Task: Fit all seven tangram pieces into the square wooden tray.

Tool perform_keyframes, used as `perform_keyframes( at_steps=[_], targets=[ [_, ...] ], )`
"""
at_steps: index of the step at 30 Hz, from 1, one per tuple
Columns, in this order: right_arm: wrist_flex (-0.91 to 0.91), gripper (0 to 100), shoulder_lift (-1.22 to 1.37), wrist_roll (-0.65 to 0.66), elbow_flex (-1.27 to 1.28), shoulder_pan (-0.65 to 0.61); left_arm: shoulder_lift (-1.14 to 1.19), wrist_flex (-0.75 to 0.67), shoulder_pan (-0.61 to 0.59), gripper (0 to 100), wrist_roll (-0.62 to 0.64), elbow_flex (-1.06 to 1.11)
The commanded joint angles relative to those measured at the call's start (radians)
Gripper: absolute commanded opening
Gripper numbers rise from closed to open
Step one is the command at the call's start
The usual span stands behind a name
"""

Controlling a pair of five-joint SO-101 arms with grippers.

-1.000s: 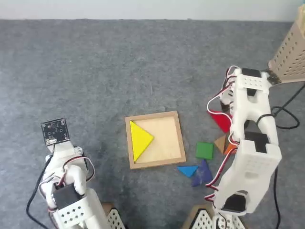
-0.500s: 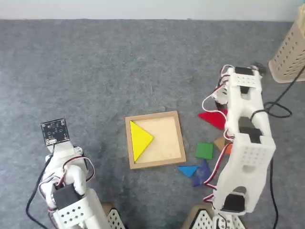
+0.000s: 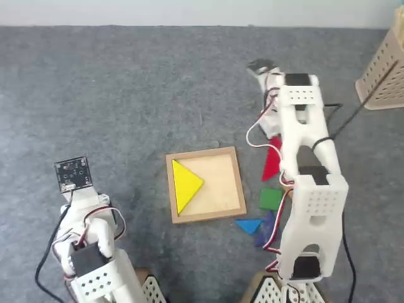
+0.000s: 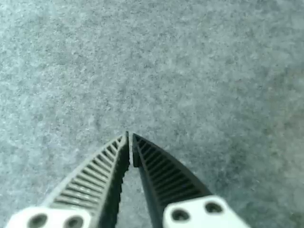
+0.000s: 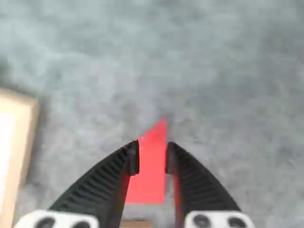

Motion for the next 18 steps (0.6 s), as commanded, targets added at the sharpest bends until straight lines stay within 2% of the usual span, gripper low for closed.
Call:
perform_keyframes(
  at_steps=[1,6,12,15,18],
  targets=[
    [0.028,14.9,-0.058,-0.035,-0.054,-0.028,-0.008,0.006,0.003,1,0.015,-0.008],
    [0.074,15.1,-0.148,-0.187,-0.055,-0.030,-0.008,0.006,0.003,1,0.015,-0.008],
    [0.171,15.1,-0.245,-0.252,-0.032,-0.035,-0.008,0.006,0.003,1,0.015,-0.008],
    [0.117,15.1,-0.309,-0.275,0.077,-0.035,-0.008,0.006,0.003,1,0.015,-0.008],
    [-0.010,15.1,-0.394,-0.295,0.275,-0.044,-0.008,0.006,0.003,1,0.015,-0.008]
  ],
)
